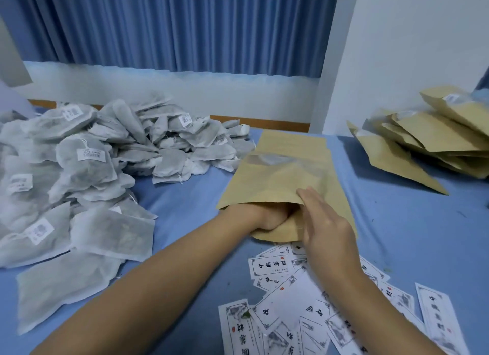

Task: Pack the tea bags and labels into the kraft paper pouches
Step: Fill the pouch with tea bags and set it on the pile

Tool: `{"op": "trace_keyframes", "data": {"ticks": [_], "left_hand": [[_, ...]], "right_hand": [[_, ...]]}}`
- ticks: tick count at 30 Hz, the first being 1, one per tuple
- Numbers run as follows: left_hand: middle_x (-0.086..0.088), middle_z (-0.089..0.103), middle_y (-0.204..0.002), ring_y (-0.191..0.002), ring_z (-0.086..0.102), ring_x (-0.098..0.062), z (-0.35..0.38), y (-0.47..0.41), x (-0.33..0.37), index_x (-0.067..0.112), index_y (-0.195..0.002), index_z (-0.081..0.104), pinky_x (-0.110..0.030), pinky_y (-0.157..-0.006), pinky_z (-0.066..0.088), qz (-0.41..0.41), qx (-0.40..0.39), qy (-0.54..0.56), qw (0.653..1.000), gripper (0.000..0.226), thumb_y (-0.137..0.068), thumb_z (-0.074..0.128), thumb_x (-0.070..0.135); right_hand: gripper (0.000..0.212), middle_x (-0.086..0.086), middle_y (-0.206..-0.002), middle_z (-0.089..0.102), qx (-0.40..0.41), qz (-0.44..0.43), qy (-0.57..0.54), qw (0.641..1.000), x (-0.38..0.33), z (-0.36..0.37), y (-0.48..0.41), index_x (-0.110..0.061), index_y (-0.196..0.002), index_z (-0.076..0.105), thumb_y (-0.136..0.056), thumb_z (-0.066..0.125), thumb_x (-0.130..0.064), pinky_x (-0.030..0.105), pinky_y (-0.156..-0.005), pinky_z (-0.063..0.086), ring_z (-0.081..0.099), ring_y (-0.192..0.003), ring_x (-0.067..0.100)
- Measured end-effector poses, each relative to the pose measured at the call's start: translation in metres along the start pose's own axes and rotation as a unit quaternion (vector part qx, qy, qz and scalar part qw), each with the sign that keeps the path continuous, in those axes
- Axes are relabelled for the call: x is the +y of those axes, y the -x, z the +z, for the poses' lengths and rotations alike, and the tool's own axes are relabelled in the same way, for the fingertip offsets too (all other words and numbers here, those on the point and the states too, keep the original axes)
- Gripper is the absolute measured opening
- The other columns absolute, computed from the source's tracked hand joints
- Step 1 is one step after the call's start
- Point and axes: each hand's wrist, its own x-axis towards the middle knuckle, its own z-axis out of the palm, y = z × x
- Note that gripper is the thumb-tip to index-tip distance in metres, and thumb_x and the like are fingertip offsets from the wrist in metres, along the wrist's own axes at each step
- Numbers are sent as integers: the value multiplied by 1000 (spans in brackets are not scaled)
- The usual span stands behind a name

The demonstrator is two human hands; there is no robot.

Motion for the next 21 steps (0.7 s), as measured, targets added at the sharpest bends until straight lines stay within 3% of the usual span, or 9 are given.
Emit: {"op": "trace_keyframes", "data": {"ticks": [3,5,7,9,12,14,17,19,21], "left_hand": [[-4,60,-130,-117,53,-20,3,34,-15,21,-127,57,-33,-104,40,95,106,-44,989,31,-102,40,24],[-7,68,-82,-72,60,-22,0,60,-24,11,-89,69,-31,-66,52,203,269,-64,939,21,-94,50,19],[-3,49,-51,-45,41,-22,-8,74,-35,9,-58,58,-27,-43,34,286,404,-75,866,31,-89,59,13],[-1,36,-50,-45,28,-19,-23,78,-40,7,-50,49,-26,-44,23,318,457,-15,831,43,-92,57,10],[2,29,-53,-49,25,-14,-56,75,-45,6,-51,41,-22,-48,23,215,540,138,802,47,-96,52,10],[-2,40,-53,-51,36,-17,-87,68,-65,7,-57,43,-28,-51,32,97,591,151,786,41,-97,51,16],[-5,62,-103,-100,58,-24,-136,46,-119,16,-94,64,-43,-88,46,-114,493,-26,862,24,-91,54,37],[-11,33,-154,-145,26,-36,-160,32,-158,38,-137,46,-65,-112,20,-254,328,-135,900,62,-82,51,65],[-10,-3,-166,-150,-6,-46,-170,26,-191,54,-148,17,-75,-109,0,-338,206,-125,910,97,-64,47,91]], "right_hand": [[42,22,-123,68,-1,-19,39,999,0,1,-3,-3,-123,67,-85,67,15,51,-78,61,59,-127,28],[53,21,-120,68,-33,-40,62,997,-7,6,0,-3,-121,65,-74,70,21,51,-69,61,54,-132,26],[62,17,-124,67,-63,-54,74,994,-18,10,4,-5,-125,62,-69,70,21,49,-67,61,49,-137,25],[68,15,-128,65,-92,-45,86,991,-22,12,5,-7,-129,60,-67,74,17,46,-68,61,48,-138,25],[67,18,-134,63,-97,7,91,991,-17,8,2,-9,-126,61,-66,79,16,49,-75,60,53,-134,29],[41,20,-136,61,-64,37,76,994,-11,5,1,-8,-123,64,-85,70,7,51,-87,56,53,-133,30],[32,18,-140,59,-49,52,57,996,-6,6,0,-13,-123,64,-98,45,-21,51,-93,53,54,-133,31],[37,17,-141,58,-49,49,57,996,-6,10,-1,-15,-123,64,-98,40,-27,50,-95,52,57,-130,33],[40,17,-138,60,-52,39,58,996,-6,15,-1,-15,-123,64,-97,38,-30,46,-94,53,57,-131,31]]}}
